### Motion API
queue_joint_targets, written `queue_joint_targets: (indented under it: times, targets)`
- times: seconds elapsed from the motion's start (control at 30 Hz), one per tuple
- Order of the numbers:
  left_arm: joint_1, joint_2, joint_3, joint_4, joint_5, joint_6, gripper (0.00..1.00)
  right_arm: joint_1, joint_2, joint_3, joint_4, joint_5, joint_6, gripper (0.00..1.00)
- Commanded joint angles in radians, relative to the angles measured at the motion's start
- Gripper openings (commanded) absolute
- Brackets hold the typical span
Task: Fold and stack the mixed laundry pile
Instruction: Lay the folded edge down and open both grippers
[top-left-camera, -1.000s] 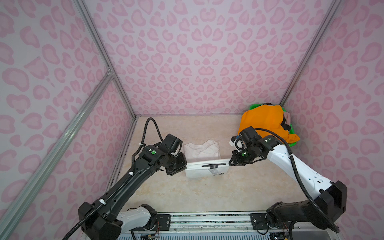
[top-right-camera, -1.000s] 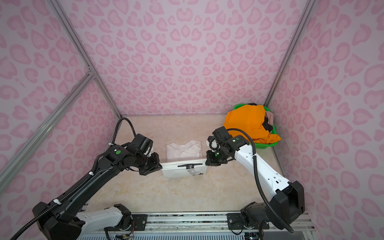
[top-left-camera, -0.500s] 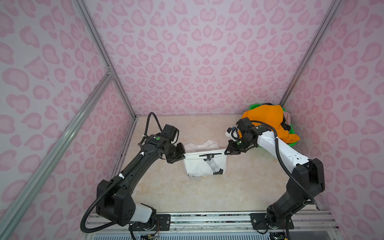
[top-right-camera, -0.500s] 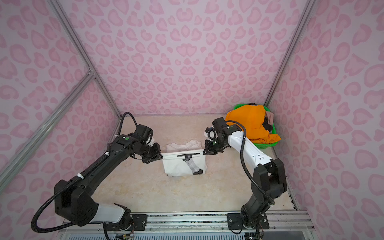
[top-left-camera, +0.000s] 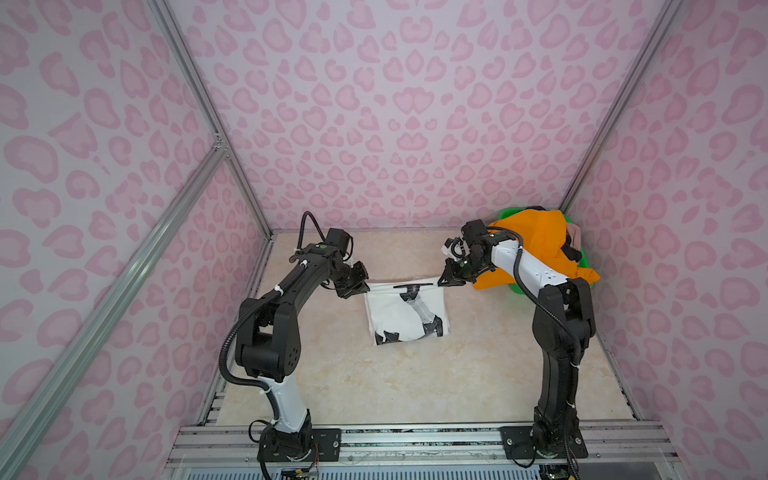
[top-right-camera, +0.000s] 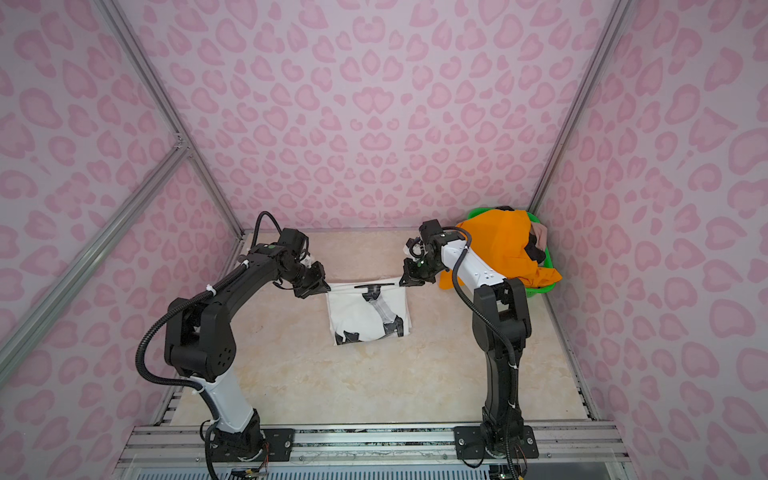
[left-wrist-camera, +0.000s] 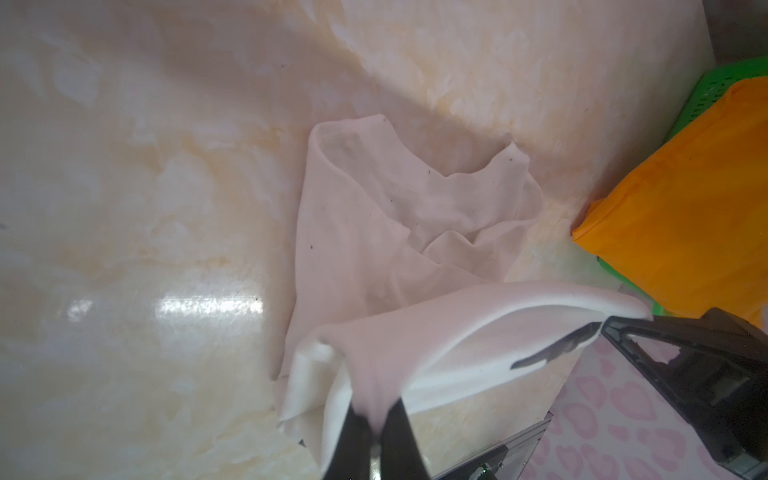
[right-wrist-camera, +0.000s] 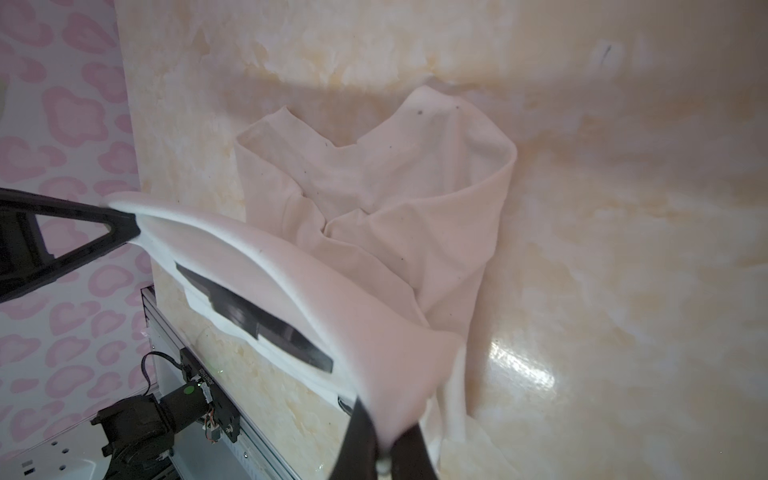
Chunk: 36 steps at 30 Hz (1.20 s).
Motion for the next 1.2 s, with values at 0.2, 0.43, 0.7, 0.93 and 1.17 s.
queue_joint_targets:
  times: [0.2,0.43,0.7,0.93,1.17]
  targets:
    - [0.039,0.135,0.047,0.146,0.012,0.004,0.22,-0.006,0.174,0.148,0.028,0.096,0.01,0.24]
    - [0.039,0.074,-0.01,0.291,-0.225,-0.067,0.55,-0.006,0.097,0.068,0.166,0.138,0.016,0.39]
    - [0.011,-0.063,-0.128,0.265,-0.233,-0.008,0.62,0.016,-0.021,-0.072,0.128,0.178,-0.046,0.41]
    - [-0.095,-0.183,-0.339,0.263,-0.245,0.013,0.64,0.034,-0.098,-0.298,0.154,0.143,-0.071,0.45]
    - [-0.145,-0.134,-0.392,0.32,-0.274,-0.018,0.59,0.068,-0.053,-0.374,0.223,0.13,-0.021,0.4]
